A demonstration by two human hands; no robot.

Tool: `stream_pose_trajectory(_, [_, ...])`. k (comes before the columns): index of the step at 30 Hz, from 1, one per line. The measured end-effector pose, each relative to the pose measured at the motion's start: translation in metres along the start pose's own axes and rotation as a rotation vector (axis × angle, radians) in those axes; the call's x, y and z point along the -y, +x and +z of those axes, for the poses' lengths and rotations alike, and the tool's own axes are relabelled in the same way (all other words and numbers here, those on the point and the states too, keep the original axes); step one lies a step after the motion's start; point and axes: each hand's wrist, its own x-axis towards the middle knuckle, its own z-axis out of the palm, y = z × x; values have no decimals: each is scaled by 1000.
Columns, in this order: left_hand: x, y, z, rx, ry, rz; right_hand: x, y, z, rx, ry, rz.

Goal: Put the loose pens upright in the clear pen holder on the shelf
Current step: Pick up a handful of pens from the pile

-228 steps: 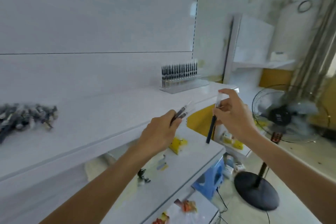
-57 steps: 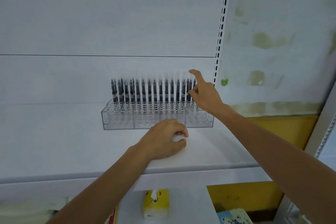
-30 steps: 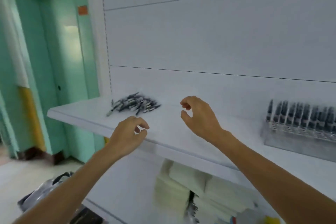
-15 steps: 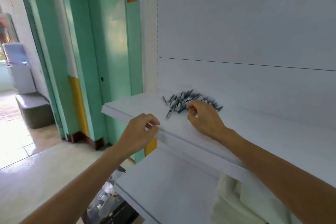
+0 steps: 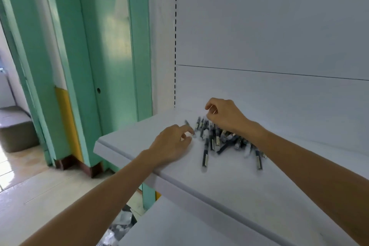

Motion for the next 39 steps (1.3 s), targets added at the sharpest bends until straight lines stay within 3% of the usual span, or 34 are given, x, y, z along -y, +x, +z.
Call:
stream_pose_trajectory(9, [28, 87, 14, 133, 46, 164, -10, 38, 29, -28, -135, 156])
stream_pose_trajectory(18, [53, 104, 4, 289, 126, 320, 4, 54, 55, -39, -275, 221])
stream_pose_trajectory(23, [74, 91, -16, 261, 176, 345, 15, 64, 75, 102, -666, 248])
stream_pose_trajectory(25, [87, 86, -24, 262, 209, 337, 23, 67, 77, 129, -719, 281])
stream_pose_trajectory(29, [104, 77, -38, 297, 261, 297, 36, 77, 87, 122, -663, 393])
stream_pose_trajectory(34, [111, 61, -45, 219, 251, 288, 48, 82, 91, 94, -578, 533])
stream_pose_trajectory(39, [108, 60, -47, 181, 18, 104, 53, 70, 71, -196, -381, 553])
